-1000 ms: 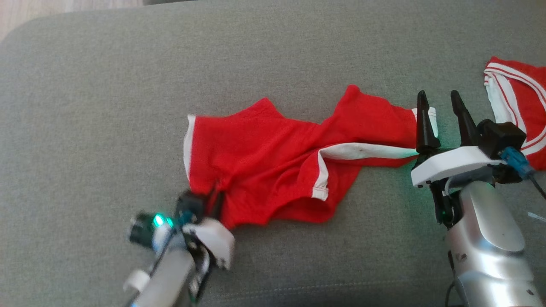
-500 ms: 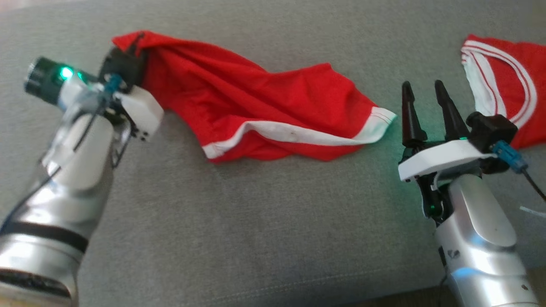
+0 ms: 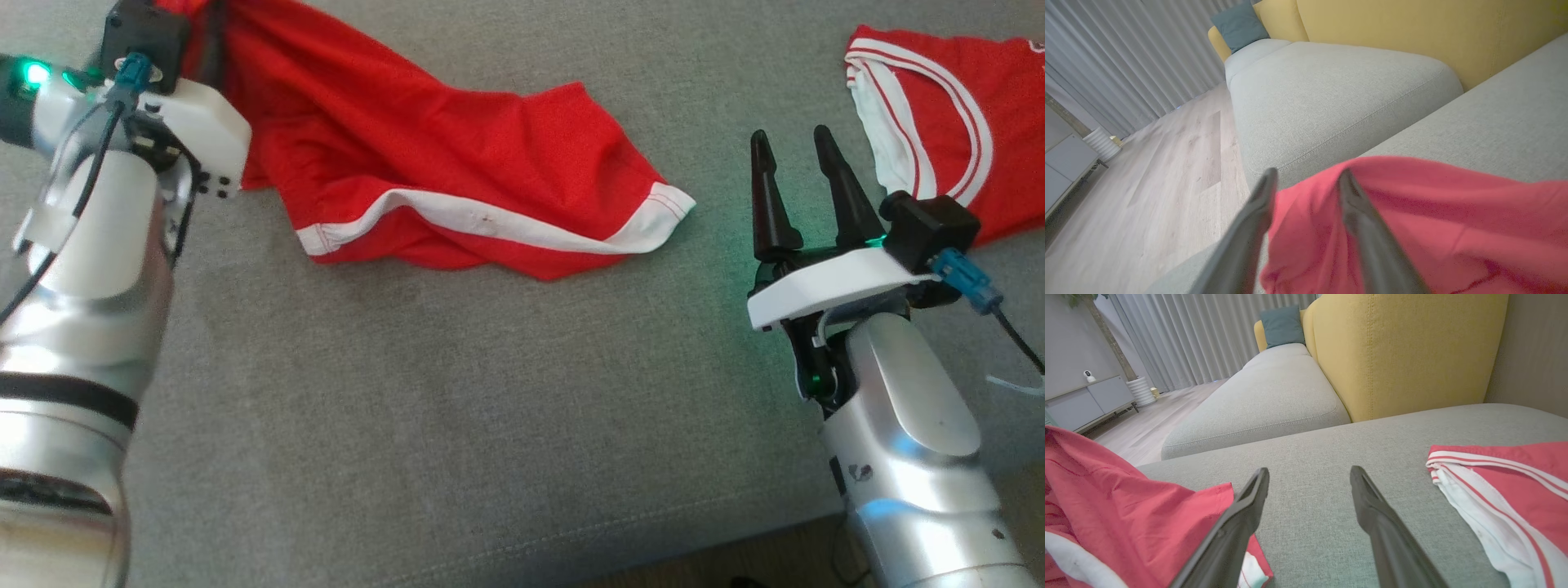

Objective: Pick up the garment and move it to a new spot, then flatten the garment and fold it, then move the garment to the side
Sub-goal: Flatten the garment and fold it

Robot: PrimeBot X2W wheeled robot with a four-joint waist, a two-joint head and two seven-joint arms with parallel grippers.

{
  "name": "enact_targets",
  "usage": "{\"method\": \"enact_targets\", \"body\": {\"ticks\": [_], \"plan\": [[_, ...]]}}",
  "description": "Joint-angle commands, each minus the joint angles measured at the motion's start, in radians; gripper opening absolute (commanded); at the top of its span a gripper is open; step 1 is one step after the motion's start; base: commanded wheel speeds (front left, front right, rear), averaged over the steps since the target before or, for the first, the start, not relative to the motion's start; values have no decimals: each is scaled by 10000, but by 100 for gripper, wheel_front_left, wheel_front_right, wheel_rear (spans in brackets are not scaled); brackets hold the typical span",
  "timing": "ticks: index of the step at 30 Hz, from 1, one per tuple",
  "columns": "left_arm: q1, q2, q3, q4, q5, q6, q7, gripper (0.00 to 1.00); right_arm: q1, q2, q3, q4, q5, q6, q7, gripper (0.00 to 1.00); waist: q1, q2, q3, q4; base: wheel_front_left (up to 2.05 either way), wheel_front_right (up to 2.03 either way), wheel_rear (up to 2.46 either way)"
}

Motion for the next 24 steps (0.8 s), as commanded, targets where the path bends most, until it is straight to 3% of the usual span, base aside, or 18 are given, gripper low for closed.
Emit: {"method": "enact_targets", "body": {"ticks": [1, 11, 17, 24], "plan": [[-134, 275, 419, -334, -199, 146, -52, 100, -221, 87, 171, -343, 74, -9, -61, 100, -1, 0, -56, 58, 0, 0, 0], [2729, -761, 1756, -2271, -1473, 776, -52, 100, 354, 87, 99, -340, -125, -9, -61, 100, -1, 0, -822, 591, 0, 0, 0], [4778, -1360, 2406, -3938, -1510, 1061, -53, 100, 808, 87, -106, -340, -416, -9, -61, 100, -1, 0, -1275, 971, 0, 0, 0], [6515, -1729, 2870, -4840, -1247, 1061, -53, 100, 1402, 87, -248, -288, -765, -9, -61, 100, -1, 0, -1828, 1313, 0, 0, 0]]}}
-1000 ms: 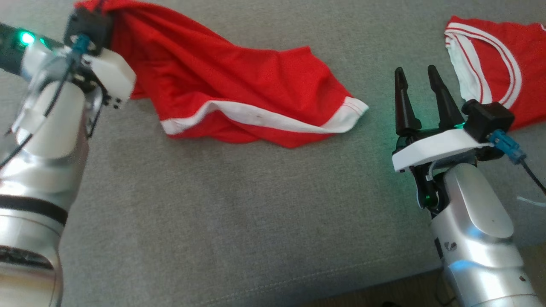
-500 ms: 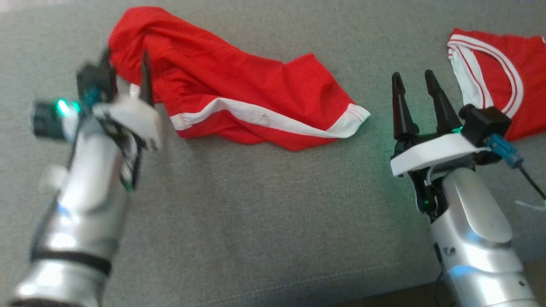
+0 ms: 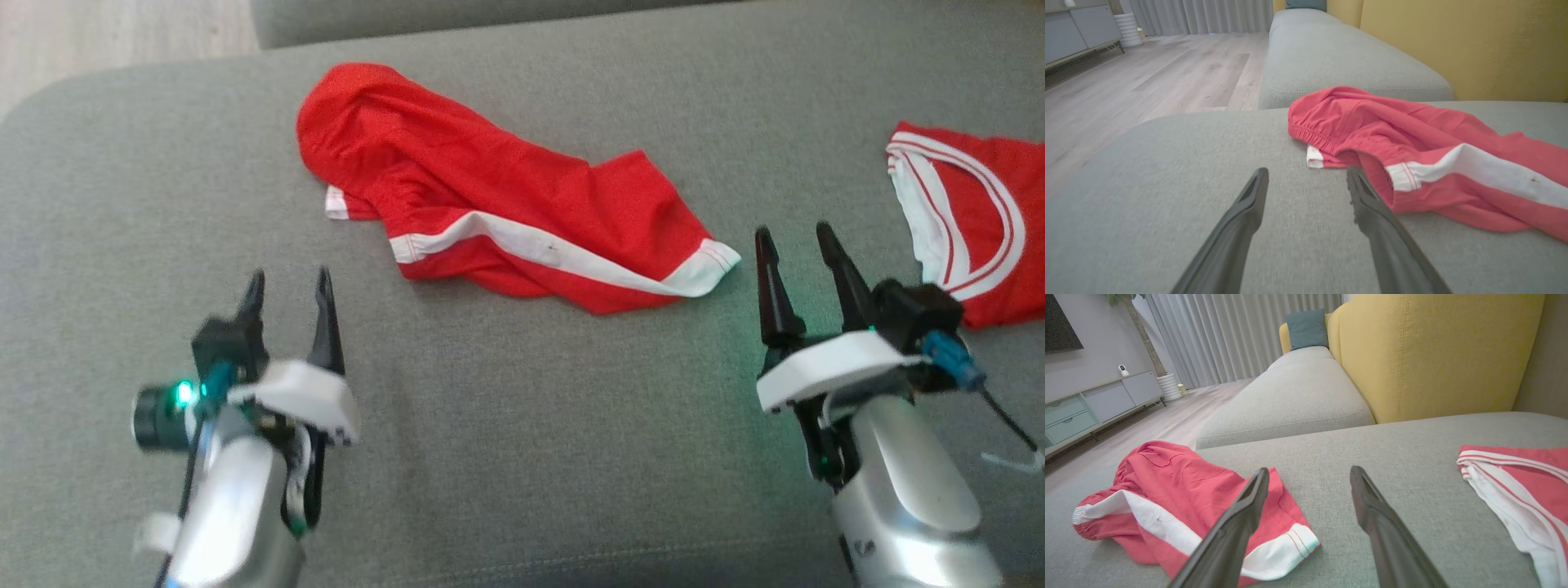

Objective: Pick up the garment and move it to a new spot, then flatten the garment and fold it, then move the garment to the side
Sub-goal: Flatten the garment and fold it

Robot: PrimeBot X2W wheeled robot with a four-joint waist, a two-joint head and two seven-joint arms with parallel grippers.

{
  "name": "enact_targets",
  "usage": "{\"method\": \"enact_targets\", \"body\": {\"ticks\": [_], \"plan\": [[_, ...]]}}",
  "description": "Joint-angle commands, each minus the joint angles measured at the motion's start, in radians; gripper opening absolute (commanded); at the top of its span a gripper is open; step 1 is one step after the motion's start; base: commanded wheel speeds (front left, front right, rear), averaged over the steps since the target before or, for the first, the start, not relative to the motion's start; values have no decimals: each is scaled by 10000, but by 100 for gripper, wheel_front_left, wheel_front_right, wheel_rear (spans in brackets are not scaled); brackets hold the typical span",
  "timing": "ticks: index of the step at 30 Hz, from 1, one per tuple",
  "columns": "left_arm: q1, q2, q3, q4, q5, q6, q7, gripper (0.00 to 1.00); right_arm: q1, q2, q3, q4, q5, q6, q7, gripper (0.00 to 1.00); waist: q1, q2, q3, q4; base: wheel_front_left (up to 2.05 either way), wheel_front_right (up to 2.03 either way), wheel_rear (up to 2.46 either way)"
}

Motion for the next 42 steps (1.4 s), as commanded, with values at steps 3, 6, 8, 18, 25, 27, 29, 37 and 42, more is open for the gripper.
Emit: {"method": "enact_targets", "body": {"ticks": [3, 6, 8, 18, 25, 27, 29, 37, 42], "plan": [[452, -26, 648, -639, 116, 88, -53, 100, 232, 83, 102, -189, -88, -9, -61, 100, 0, 0, -408, 229, 0, 0, 0], [1046, -146, 889, -947, 179, 86, -53, 100, 471, 83, 157, -105, -88, -9, -61, 100, 0, 0, -616, 284, 0, 0, 0], [1571, -243, 1026, -1250, 296, 37, -53, 100, 651, 83, 200, -47, -92, -9, -61, 100, 0, 0, -795, 321, 0, 0, 0], [2515, -424, 1171, -1686, 539, -68, -53, 100, 970, 83, 158, 151, -22, -9, -61, 100, 0, 0, -1015, 367, 0, 0, 0], [2084, -463, 863, -1667, 675, -369, -53, 100, 756, 83, 60, 24, -62, -9, -61, 100, 0, 0, -556, 313, 0, 0, 0], [1769, -468, 684, -1687, 577, -542, -53, 100, 636, 84, 91, -56, -50, -9, -61, 100, 0, 0, -320, 254, 0, 0, 0], [1410, -470, 443, -1594, 329, -732, -53, 100, 481, 84, 182, -151, -11, -9, -61, 100, 0, 0, -34, 141, 0, 0, 0], [-44, -473, 51, -1159, -434, -1404, -53, 100, -49, 84, 510, -493, 327, -9, -61, 100, 0, 0, 947, -470, 0, 0, 0], [-496, -473, 265, -808, -628, -1757, -53, 100, -196, 84, 479, -579, 379, -9, -61, 100, 0, 0, 1282, -727, 0, 0, 0]]}}
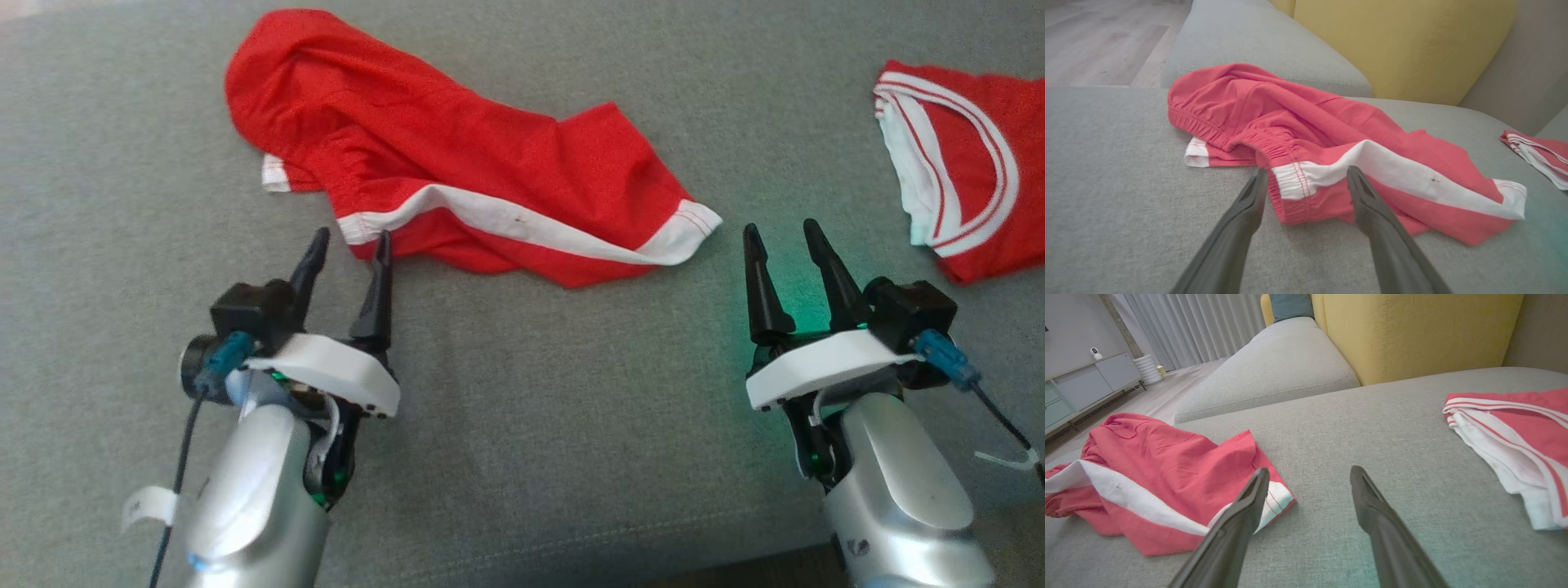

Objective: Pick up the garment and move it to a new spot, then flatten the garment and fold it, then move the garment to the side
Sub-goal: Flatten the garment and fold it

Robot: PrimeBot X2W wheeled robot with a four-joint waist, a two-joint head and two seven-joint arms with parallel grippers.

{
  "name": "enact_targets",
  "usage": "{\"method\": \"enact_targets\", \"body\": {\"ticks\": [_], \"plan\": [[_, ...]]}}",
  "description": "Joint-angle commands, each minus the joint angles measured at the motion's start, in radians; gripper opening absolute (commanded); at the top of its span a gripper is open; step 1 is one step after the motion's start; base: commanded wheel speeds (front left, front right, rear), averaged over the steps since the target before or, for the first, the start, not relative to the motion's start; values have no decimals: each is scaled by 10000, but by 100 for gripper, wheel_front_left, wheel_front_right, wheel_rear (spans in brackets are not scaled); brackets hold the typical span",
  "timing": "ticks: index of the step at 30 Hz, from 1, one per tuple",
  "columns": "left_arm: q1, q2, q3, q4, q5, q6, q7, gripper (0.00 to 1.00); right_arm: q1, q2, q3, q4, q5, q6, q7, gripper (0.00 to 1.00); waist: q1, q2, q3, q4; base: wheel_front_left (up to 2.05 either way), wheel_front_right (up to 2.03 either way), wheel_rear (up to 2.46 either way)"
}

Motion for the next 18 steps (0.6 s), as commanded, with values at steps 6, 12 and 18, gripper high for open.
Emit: {"method": "enact_targets", "body": {"ticks": [6, 12, 18], "plan": [[-467, 84, 679, -16, -528, -284, -53, 100, -407, 41, 168, -396, 77, -9, -61, 100, 0, -1, 356, -300, 0, 0, 0], [-615, 84, 710, 49, -736, -493, -53, 100, -480, 41, 211, -436, 118, -9, -61, 100, 0, -1, 438, -343, 0, 0, 0], [-569, 84, 749, -25, -603, -559, -53, 72, -496, 41, 278, -422, 166, -9, -61, 100, 0, -1, 414, -360, 0, 0, 0]]}}
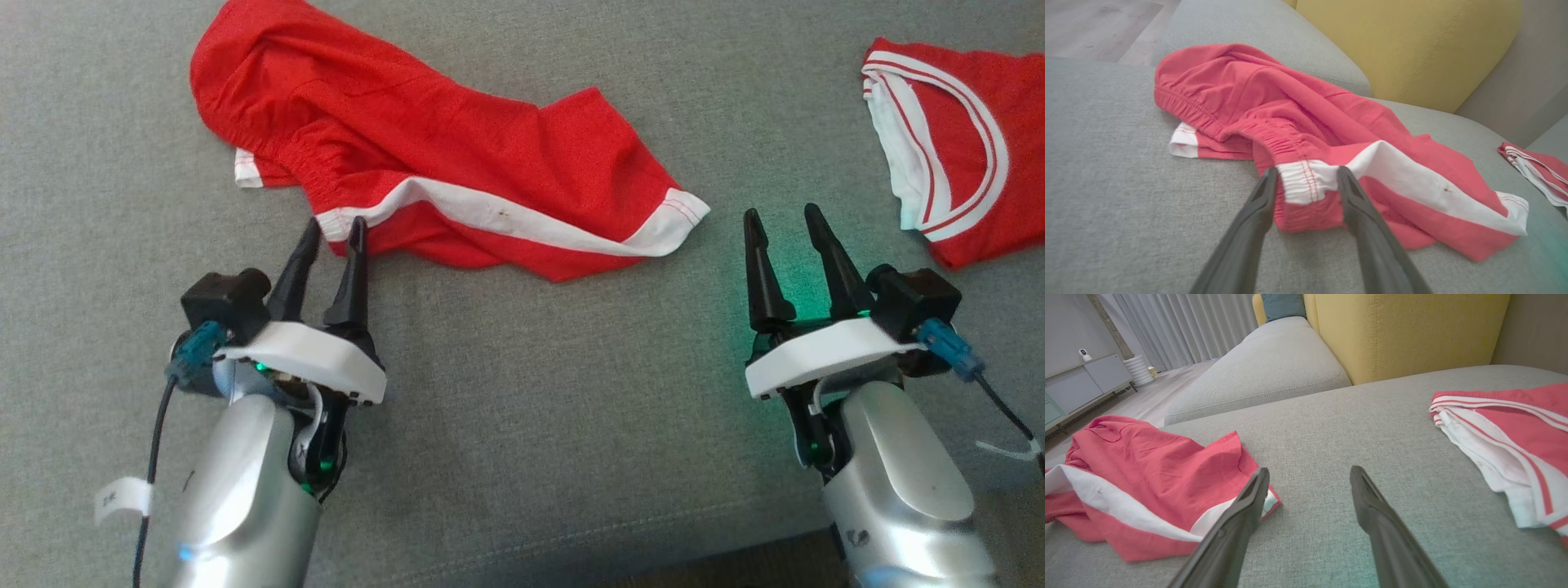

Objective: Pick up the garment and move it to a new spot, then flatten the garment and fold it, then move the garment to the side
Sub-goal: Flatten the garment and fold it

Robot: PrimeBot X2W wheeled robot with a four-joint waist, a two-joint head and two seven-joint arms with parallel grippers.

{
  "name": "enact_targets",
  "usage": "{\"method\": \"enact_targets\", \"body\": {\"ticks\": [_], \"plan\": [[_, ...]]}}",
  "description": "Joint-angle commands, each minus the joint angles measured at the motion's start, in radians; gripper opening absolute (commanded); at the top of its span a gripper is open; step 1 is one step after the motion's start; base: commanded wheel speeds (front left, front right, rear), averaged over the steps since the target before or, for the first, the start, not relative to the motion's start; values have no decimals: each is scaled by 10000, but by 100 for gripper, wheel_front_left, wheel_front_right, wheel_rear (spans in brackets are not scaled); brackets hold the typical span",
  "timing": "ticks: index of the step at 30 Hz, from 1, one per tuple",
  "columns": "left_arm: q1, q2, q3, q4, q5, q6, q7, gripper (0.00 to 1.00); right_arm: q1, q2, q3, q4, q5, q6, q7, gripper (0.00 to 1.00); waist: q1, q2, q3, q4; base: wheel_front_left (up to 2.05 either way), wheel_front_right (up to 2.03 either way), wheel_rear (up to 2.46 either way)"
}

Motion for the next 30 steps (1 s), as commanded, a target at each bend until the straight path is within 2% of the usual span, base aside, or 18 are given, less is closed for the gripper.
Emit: {"method": "enact_targets", "body": {"ticks": [1, 3, 5, 7, 9, 15, 20, 25, 30], "plan": [[-274, 109, 264, -281, 26, -107, -53, 64, -294, 41, 259, -283, 40, -9, -61, 100, 0, 0, -24, -4, 0, 0, 0], [-255, 109, 214, -218, -29, -191, -53, 72, -281, 41, 277, -262, 36, -9, -61, 100, 0, 0, -39, -2, 0, 0, 0], [-255, 109, 192, -127, -167, -269, -53, 74, -274, 41, 281, -246, 25, -9, -61, 100, 0, 0, -42, 5, 0, 0, 0], [-287, 109, 159, -39, -214, -329, -53, 45, -280, 41, 276, -241, 6, -9, -61, 100, 0, 0, -40, 9, 0, 0, 0], [-328, 109, 153, 27, -253, -374, -53, 0, -294, 41, 269, -243, -6, -9, -61, 100, 0, 0, -37, 14, 0, 0, 0], [-246, 109, 373, -205, -192, -399, -53, 0, -253, 41, 329, -187, -59, -9, -61, 100, 0, 0, -163, 105, 0, 0, 0], [243, 109, 729, -725, -26, -66, -53, 0, -233, 41, 849, 53, 65, -9, -61, 100, 0, 0, -263, 359, 0, 0, 0], [595, 108, 700, -808, 47, 15, -53, 0, -399, 41, 1272, 593, 170, -9, -61, 100, 0, 0, -244, 666, 0, 0, 0], [668, 108, 578, -850, 44, 64, -53, 0, -687, 41, 1236, 859, 137, -9, -61, 100, 0, 0, -179, 881, 0, 0, 0]]}}
